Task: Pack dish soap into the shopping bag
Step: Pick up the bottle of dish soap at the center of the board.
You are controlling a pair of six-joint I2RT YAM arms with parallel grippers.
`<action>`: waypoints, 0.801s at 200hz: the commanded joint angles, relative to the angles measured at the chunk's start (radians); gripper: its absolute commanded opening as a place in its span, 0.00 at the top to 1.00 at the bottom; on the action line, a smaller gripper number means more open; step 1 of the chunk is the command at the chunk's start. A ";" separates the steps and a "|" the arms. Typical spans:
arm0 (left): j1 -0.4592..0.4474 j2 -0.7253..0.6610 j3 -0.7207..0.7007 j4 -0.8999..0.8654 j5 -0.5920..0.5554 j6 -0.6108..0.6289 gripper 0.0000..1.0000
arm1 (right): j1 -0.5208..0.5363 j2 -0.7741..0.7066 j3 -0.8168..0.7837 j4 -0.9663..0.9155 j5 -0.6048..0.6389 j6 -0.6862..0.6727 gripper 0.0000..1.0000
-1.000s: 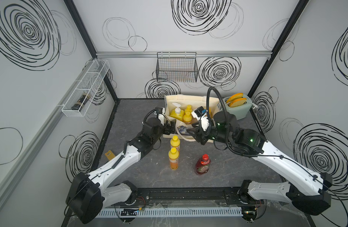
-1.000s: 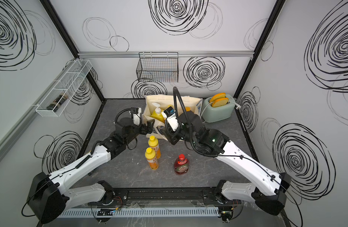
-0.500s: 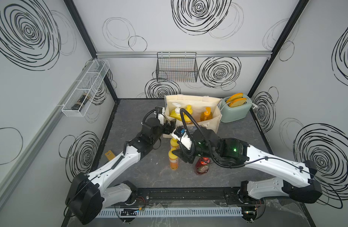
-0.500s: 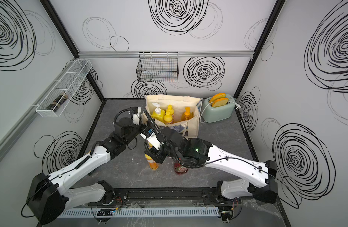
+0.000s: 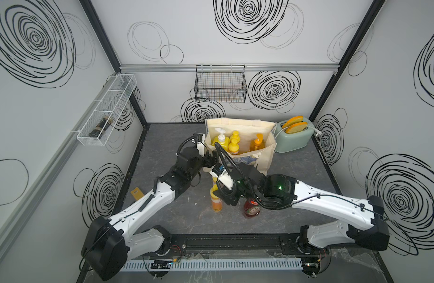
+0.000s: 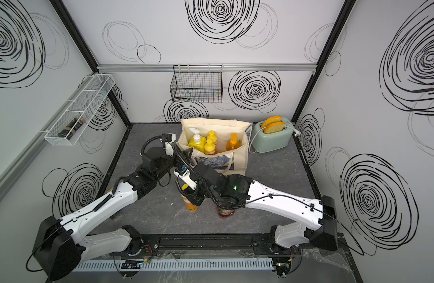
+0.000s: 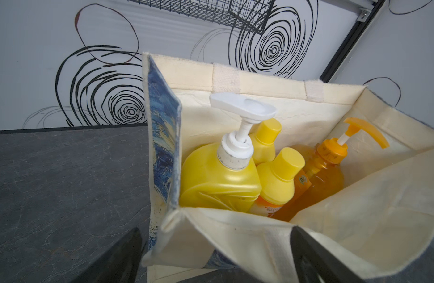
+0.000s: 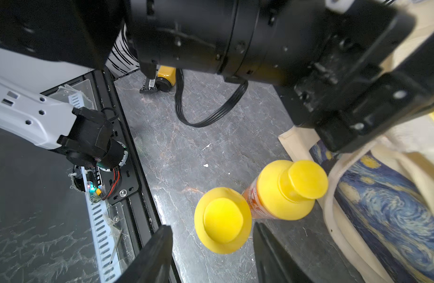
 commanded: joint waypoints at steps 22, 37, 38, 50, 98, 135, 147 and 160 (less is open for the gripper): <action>0.005 -0.016 -0.013 0.044 0.010 0.013 0.04 | 0.007 0.028 -0.022 0.051 -0.006 0.001 0.44; 0.006 -0.018 -0.013 0.043 0.011 0.015 0.04 | 0.006 0.034 -0.032 0.061 0.001 0.001 0.44; 0.005 -0.018 -0.013 0.043 0.011 0.015 0.04 | 0.006 0.034 -0.032 0.062 0.001 0.002 0.44; 0.006 -0.019 -0.013 0.043 0.011 0.014 0.04 | 0.006 0.037 -0.037 0.068 0.008 0.005 0.45; 0.005 -0.022 -0.013 0.042 0.011 0.015 0.04 | -0.002 0.053 -0.042 0.077 0.020 0.012 0.47; 0.006 -0.023 -0.013 0.043 0.011 0.016 0.04 | -0.006 0.058 -0.046 0.083 0.018 0.013 0.54; 0.007 -0.023 -0.013 0.042 0.012 0.017 0.04 | -0.008 0.054 -0.052 0.085 0.017 0.015 0.56; 0.007 -0.022 -0.013 0.042 0.012 0.016 0.04 | -0.009 0.054 -0.054 0.086 0.015 0.015 0.58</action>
